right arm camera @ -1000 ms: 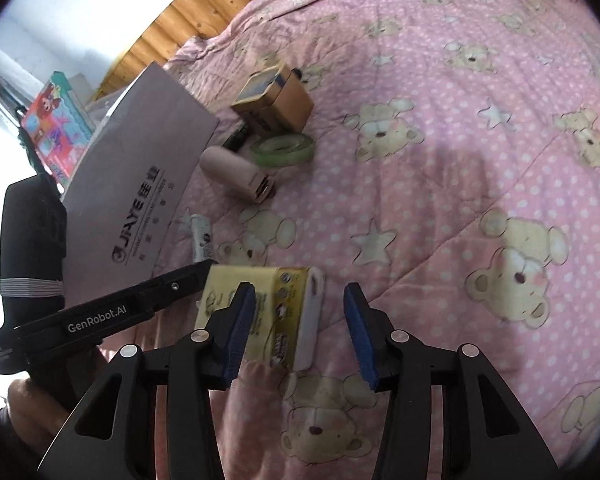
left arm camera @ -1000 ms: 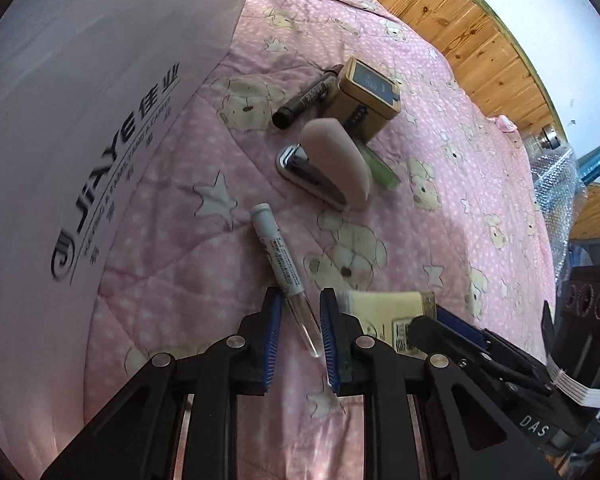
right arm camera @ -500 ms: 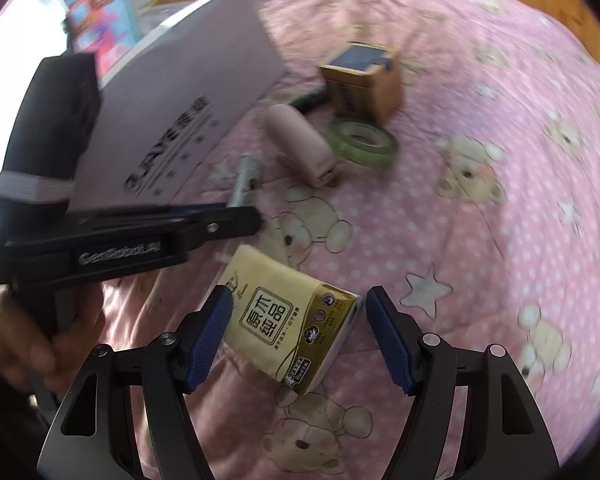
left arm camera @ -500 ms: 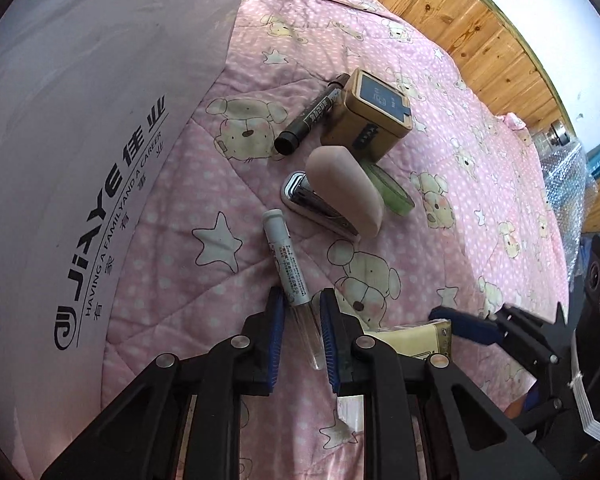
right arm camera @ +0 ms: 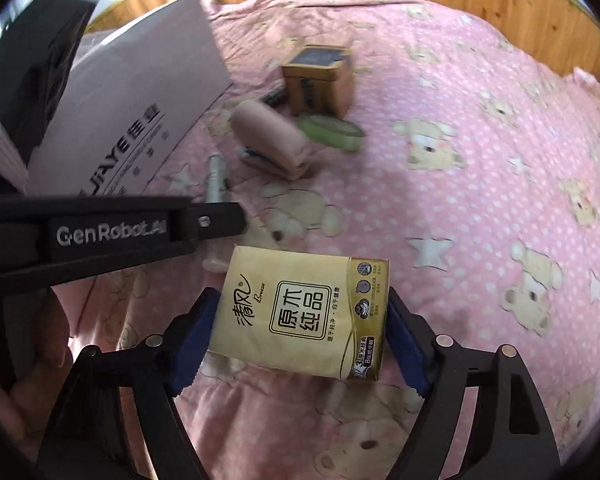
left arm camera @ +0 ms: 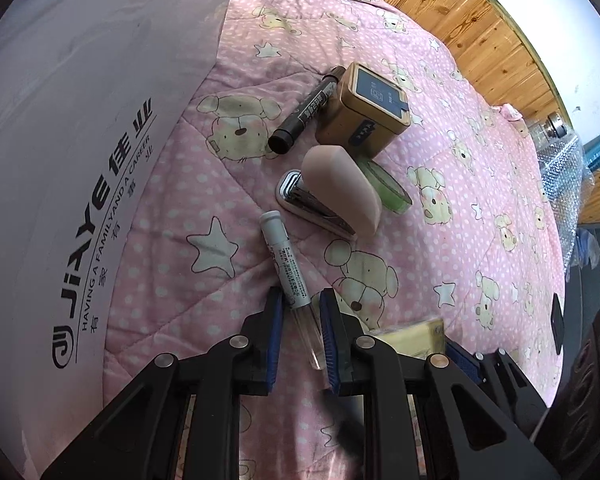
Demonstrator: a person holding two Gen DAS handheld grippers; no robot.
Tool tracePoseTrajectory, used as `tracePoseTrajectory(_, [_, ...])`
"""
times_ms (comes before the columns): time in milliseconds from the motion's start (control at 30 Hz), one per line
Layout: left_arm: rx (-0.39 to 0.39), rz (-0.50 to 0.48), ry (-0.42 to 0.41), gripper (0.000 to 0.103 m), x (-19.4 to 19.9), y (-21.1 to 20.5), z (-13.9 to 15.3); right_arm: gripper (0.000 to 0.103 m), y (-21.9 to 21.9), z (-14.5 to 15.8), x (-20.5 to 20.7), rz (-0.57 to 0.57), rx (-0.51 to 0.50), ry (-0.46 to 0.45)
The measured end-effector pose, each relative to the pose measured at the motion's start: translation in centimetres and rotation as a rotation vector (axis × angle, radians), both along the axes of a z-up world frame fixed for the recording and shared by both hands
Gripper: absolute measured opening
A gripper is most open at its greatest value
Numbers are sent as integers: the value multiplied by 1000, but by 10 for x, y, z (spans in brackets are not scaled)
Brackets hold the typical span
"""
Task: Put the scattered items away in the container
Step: 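Lift and carry the lighter and tissue pack over the white box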
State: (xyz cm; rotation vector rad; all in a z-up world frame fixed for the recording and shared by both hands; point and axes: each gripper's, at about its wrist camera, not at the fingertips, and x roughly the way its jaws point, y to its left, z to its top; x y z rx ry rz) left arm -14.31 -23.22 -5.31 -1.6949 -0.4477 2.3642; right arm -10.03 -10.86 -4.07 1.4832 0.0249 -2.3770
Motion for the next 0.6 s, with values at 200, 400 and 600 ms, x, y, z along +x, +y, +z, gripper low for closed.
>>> tracePoseTrajectory(200, [-5,1,53,11,11,4,9,79,43,17,3,-86,-70,-14])
tracePoseTrajectory(400, [-8,-8,70,11,25,8,21,79,57,21,9,-119,-123,-14])
tracePoseTrajectory(600, [-16,-10,94,11,43,9,41,79,54,38,17,-99,-151,17])
